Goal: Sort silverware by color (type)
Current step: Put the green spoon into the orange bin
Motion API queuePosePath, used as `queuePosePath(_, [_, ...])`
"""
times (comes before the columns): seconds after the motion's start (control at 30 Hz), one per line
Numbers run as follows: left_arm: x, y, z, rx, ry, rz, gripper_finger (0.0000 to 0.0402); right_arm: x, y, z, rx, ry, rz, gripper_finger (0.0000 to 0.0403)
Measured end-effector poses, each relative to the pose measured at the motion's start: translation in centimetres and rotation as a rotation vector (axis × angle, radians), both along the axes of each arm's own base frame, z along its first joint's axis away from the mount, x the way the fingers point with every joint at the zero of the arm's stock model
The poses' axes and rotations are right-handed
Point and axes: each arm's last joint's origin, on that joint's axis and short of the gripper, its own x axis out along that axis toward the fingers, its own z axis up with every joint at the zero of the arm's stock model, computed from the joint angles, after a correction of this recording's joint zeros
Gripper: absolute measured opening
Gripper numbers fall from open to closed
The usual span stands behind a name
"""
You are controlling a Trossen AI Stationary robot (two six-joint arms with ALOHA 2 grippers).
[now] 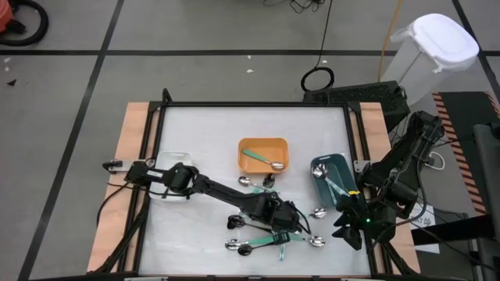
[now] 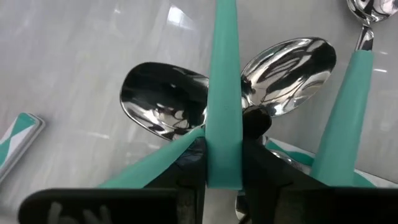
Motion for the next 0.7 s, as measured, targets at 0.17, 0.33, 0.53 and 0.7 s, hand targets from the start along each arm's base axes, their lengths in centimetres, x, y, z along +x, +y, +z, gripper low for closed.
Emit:
queuePosePath(0.17, [0.0, -0.1, 0.0, -0.038, 0.010, 0.009, 0.0074, 0.0, 0.0, 0.0, 0.000, 0.001, 0.000, 0.0196])
queuePosePath(0.33, [-0.3, -0.5, 1.7, -0.026, 0.024, -0.037, 0.0074, 0.0, 0.0, 0.0, 0.008, 0.005, -0.009, 0.0196])
queuePosePath(0.53, [-1.3, -0.1, 3.5, 0.049, 0.070, -0.113, 0.0074, 0.0, 0.0, 0.0, 0.011, 0.009, -0.014, 0.0196])
queuePosePath(0.7, [-2.1, 0.1, 4.8, 0.086, 0.096, -0.167, 0.0074, 0.0, 0.0, 0.0, 0.016, 0.009, -0.020, 0.0196])
